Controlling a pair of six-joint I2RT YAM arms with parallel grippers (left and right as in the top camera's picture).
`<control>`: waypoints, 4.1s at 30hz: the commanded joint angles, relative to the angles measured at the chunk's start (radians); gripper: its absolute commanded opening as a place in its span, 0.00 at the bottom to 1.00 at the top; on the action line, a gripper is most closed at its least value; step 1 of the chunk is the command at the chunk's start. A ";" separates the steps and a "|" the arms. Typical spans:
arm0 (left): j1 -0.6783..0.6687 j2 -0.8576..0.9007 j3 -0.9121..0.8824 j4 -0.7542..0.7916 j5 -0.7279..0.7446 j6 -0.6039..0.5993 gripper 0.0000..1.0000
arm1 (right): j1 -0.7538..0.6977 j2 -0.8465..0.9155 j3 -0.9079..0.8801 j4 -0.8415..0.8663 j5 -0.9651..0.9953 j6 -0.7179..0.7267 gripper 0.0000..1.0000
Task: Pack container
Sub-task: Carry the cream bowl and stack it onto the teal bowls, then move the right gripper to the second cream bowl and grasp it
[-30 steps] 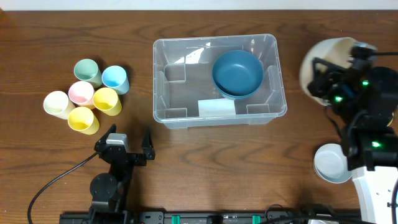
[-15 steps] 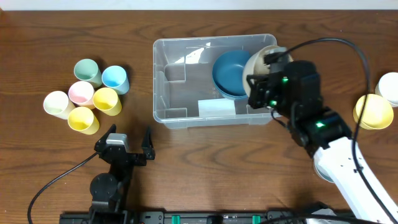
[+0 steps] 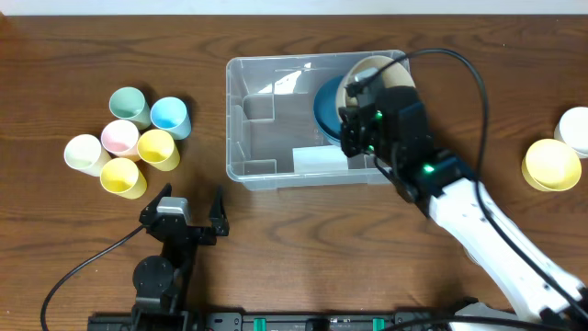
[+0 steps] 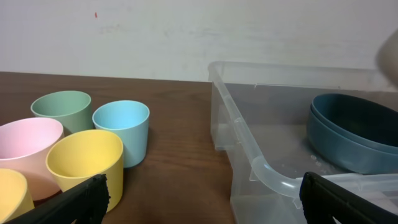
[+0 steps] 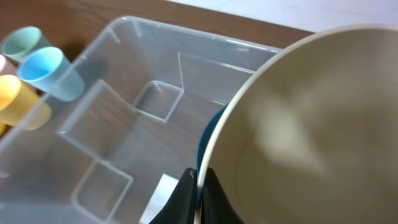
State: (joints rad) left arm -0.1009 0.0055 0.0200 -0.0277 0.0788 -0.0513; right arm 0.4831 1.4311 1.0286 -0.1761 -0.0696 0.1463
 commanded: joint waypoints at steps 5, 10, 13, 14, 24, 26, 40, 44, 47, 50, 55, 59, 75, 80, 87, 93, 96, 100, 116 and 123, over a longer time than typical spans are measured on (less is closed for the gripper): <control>0.003 -0.002 -0.016 -0.036 0.016 0.006 0.98 | 0.009 0.130 0.015 0.104 0.040 -0.028 0.01; 0.003 -0.002 -0.016 -0.036 0.015 0.006 0.98 | 0.009 0.189 0.015 0.143 0.064 -0.028 0.43; 0.003 -0.002 -0.016 -0.036 0.015 0.006 0.98 | 0.009 0.193 0.015 0.151 0.066 -0.028 0.79; 0.003 -0.002 -0.016 -0.036 0.015 0.006 0.98 | 0.009 0.190 0.017 0.151 0.066 -0.028 0.80; 0.003 -0.002 -0.016 -0.036 0.016 0.006 0.98 | 0.009 0.099 0.230 -0.190 0.043 -0.013 0.85; 0.003 -0.002 -0.016 -0.036 0.015 0.006 0.98 | 0.009 0.075 0.306 -0.325 0.044 -0.011 0.92; 0.003 -0.002 -0.016 -0.036 0.015 0.006 0.98 | -0.376 0.042 0.964 -1.202 0.078 0.194 0.99; 0.003 -0.002 -0.016 -0.036 0.016 0.006 0.98 | -0.631 0.051 0.980 -1.287 0.011 0.200 0.99; 0.003 -0.002 -0.016 -0.036 0.016 0.006 0.98 | -0.787 0.103 0.977 -1.342 -0.029 0.186 0.99; 0.003 -0.002 -0.016 -0.036 0.016 0.006 0.98 | -0.871 0.180 0.970 -1.378 -0.032 0.174 0.99; 0.003 -0.002 -0.016 -0.036 0.015 0.006 0.98 | -0.926 0.329 0.969 -1.439 -0.032 0.183 0.99; 0.003 -0.002 -0.016 -0.036 0.015 0.006 0.98 | -0.933 0.403 0.944 -1.466 -0.031 0.182 0.95; 0.003 -0.002 -0.016 -0.036 0.015 0.006 0.98 | -0.941 0.211 0.288 -1.159 -0.018 0.179 0.95; 0.003 -0.002 -0.016 -0.036 0.016 0.006 0.98 | -0.940 0.171 0.131 -1.055 -0.052 0.192 0.94; 0.003 -0.002 -0.016 -0.036 0.016 0.006 0.98 | -0.940 0.172 -0.046 -0.889 -0.069 0.235 0.88; 0.003 -0.002 -0.016 -0.036 0.015 0.006 0.98 | -0.940 0.172 -0.167 -0.721 -0.071 0.246 0.65; 0.003 -0.002 -0.016 -0.036 0.016 0.006 0.98 | -0.940 0.172 -0.176 -0.663 -0.071 0.246 0.44; 0.003 -0.002 -0.016 -0.036 0.016 0.006 0.98 | -0.940 0.171 -0.176 -0.593 -0.077 0.246 0.26; 0.003 -0.002 -0.016 -0.036 0.016 0.006 0.98 | -0.940 0.156 -0.048 -0.552 -0.149 0.268 0.01; 0.003 -0.002 -0.016 -0.036 0.015 0.006 0.98 | -0.888 0.039 0.171 -0.661 -0.334 0.175 0.01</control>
State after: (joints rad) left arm -0.1009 0.0055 0.0200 -0.0280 0.0784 -0.0509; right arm -0.4442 1.5558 1.0904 -0.8150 -0.2787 0.3897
